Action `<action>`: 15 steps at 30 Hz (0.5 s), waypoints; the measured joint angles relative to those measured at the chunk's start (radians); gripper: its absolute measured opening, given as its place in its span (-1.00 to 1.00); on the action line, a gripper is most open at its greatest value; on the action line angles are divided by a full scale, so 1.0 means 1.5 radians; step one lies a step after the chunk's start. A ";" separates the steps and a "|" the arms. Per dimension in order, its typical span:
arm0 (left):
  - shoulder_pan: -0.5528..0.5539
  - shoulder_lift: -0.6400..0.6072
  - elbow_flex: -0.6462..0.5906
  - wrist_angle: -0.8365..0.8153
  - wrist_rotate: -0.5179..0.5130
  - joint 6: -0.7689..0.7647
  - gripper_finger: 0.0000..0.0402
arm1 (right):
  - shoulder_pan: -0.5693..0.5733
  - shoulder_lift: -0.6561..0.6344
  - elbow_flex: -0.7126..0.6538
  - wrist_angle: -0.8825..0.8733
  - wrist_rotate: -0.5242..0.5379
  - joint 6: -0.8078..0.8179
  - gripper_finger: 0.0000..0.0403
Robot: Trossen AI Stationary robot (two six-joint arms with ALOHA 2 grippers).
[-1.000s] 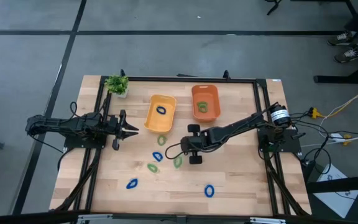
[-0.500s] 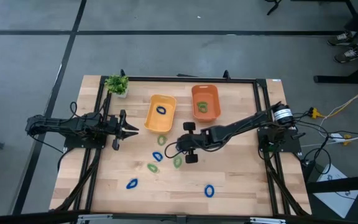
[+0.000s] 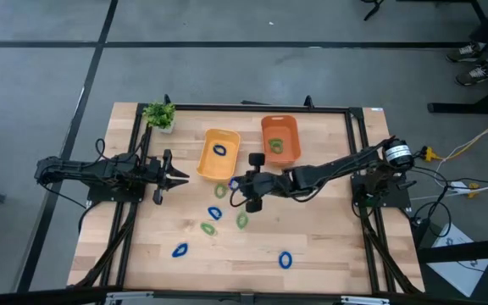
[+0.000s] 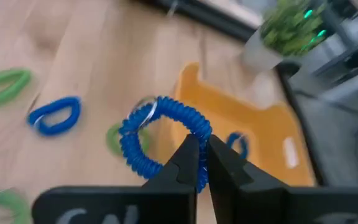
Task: Sort items
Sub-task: Put the blue keychain into the yellow bin
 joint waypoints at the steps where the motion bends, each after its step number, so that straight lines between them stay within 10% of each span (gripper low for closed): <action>1: 0.000 0.000 0.000 0.000 0.000 0.000 -0.65 | -0.004 0.000 0.000 0.020 0.000 -0.013 -0.90; 15: 0.000 0.000 0.000 0.000 0.000 0.000 -0.65 | -0.106 0.000 0.000 0.206 -0.141 0.005 -0.90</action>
